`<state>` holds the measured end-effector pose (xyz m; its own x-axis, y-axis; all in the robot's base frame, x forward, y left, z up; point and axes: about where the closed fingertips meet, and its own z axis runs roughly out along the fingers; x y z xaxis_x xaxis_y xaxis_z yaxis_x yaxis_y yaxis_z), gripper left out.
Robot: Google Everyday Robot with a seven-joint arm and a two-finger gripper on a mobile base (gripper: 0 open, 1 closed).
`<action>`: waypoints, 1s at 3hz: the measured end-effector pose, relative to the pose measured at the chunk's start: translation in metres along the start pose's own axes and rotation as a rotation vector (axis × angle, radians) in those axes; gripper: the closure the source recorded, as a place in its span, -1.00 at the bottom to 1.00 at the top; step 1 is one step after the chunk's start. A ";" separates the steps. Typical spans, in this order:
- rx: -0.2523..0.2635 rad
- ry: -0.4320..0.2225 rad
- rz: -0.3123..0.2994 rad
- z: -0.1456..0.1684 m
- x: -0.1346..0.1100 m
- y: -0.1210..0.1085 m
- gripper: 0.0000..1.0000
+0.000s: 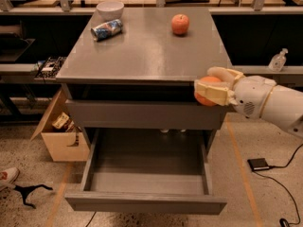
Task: Pick orange from middle drawer and place on counter
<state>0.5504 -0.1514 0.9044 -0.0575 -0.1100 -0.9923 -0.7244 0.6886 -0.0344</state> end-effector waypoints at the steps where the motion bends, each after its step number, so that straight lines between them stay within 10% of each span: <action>1: -0.009 -0.012 -0.036 0.014 -0.018 -0.009 1.00; 3: 0.028 0.005 -0.099 0.073 -0.052 -0.040 1.00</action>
Offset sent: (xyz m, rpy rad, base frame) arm 0.0826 0.0244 0.0561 -0.0792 -0.0942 -0.0126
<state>0.6326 -0.1209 0.9485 0.0103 -0.1820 -0.9833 -0.7075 0.6936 -0.1358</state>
